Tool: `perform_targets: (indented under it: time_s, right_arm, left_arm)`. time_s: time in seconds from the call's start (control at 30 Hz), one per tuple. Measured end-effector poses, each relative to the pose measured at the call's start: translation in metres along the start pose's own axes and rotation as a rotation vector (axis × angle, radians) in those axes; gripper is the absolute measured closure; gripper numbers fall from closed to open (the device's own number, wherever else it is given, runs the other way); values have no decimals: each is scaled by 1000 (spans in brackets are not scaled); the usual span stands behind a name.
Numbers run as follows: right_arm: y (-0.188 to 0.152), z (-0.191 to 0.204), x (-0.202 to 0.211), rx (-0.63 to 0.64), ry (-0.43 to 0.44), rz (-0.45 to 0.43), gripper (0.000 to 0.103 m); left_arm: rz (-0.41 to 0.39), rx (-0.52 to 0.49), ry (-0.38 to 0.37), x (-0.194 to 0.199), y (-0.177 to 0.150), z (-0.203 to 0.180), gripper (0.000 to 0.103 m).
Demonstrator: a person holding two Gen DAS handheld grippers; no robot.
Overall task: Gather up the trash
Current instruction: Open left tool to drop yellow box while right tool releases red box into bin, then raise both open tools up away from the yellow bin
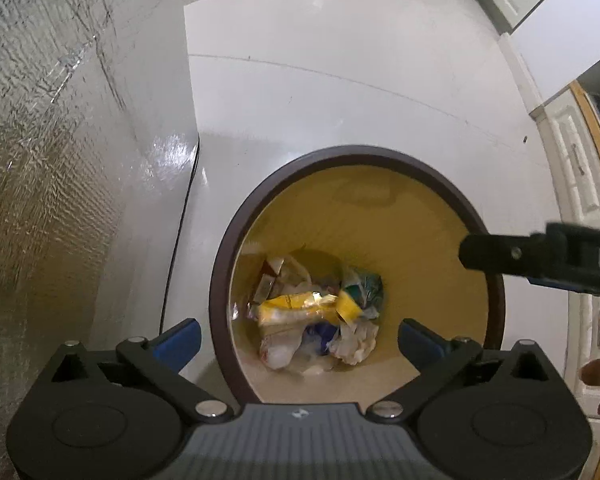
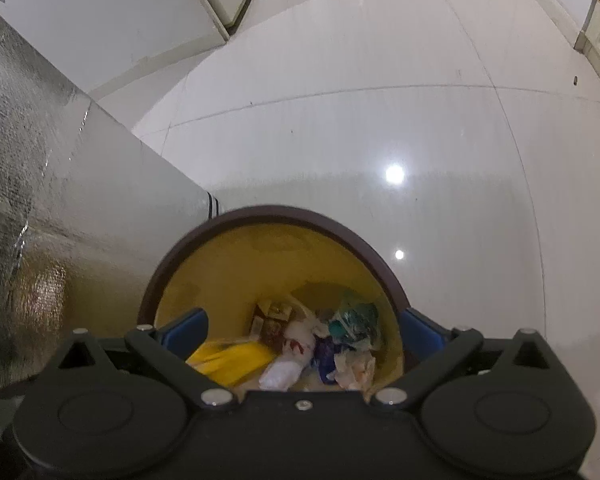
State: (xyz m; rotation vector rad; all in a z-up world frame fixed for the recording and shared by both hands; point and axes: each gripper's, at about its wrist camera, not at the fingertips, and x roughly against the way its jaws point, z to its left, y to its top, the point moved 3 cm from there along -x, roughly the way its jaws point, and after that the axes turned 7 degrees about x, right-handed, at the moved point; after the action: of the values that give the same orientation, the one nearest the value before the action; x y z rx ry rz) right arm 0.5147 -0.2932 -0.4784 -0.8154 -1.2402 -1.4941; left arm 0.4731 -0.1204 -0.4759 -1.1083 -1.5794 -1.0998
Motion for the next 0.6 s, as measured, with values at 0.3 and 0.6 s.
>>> perform_targets:
  time_s: [0.3, 0.6]
  right_arm:
    - [-7, -2, 7, 46, -7, 40, 0]
    - [-17, -8, 16, 71, -33, 52, 0]
  left_arm:
    - [78, -58, 53, -5, -5, -2, 0]
    - [67, -57, 73, 8, -5, 1, 0]
